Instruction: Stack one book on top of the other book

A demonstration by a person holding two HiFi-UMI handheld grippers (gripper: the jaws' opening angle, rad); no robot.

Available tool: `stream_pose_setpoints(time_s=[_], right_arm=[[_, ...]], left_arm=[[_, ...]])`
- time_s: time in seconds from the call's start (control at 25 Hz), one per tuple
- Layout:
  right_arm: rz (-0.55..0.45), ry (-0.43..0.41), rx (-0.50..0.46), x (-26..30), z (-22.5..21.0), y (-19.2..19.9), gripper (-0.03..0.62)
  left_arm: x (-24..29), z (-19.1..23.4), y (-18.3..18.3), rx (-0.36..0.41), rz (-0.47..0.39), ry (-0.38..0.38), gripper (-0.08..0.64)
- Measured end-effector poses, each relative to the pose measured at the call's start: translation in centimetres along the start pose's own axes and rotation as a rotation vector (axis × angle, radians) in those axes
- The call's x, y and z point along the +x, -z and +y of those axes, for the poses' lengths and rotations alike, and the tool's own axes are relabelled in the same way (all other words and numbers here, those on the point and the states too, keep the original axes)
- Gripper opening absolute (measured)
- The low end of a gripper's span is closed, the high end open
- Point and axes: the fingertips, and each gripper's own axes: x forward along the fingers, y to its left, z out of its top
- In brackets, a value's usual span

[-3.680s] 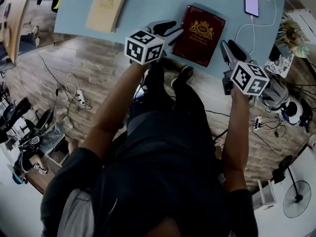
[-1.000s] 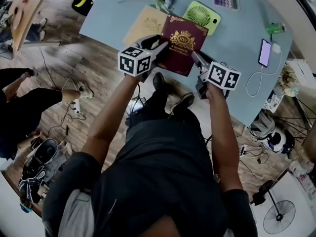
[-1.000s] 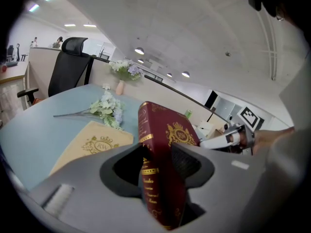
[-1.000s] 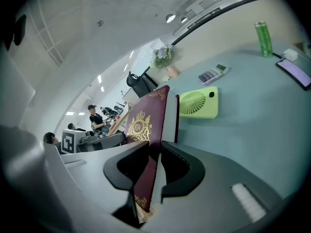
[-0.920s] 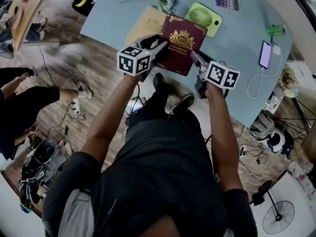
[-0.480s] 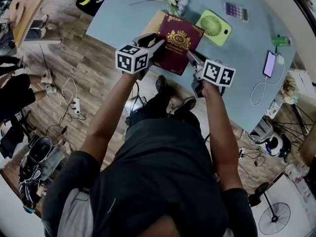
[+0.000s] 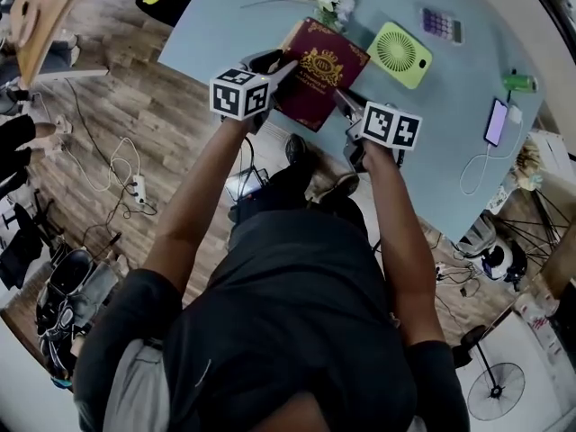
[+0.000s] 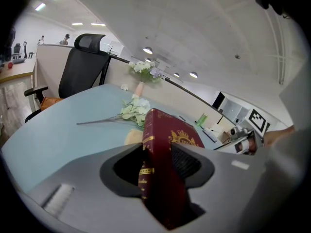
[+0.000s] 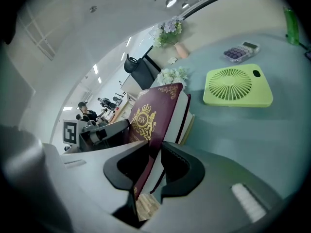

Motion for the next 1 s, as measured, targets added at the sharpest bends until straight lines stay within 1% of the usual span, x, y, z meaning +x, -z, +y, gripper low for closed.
stream_pose_setpoints(time_s=[0.2,0.4,0.56,0.72,0.84,1.0], right_arm=[[0.018,0.013,0.015,1.7,0.2,0.0,0.08],[0.037,0.039,-0.017,2.6,0.5,0.0,0.08],[0.042,0.052,-0.023,2.8,0.4,0.0,0.08],[0.05,0.057,-0.04,3.1,0.5,0.1,0.08],[0.058,0.08,-0.086,2.7,0.6,0.1,0.084],[0.029,0.091,-0.132,1.0,1.0,-0.6,0.084]], left_arm=[[0.7,1.9,0.0,-0.009,0.02,-0.006,0.204],[0.8,3.1,0.7,-0.03,0.03,-0.019,0.204],[1.1,3.4,1.0,-0.035,0.039,-0.022,0.204],[1.1,3.6,0.9,-0.012,0.046,-0.015,0.204],[0.6,3.5,0.6,0.025,0.057,-0.026,0.202],[-1.1,3.2,-0.5,0.05,0.03,-0.054,0.202]])
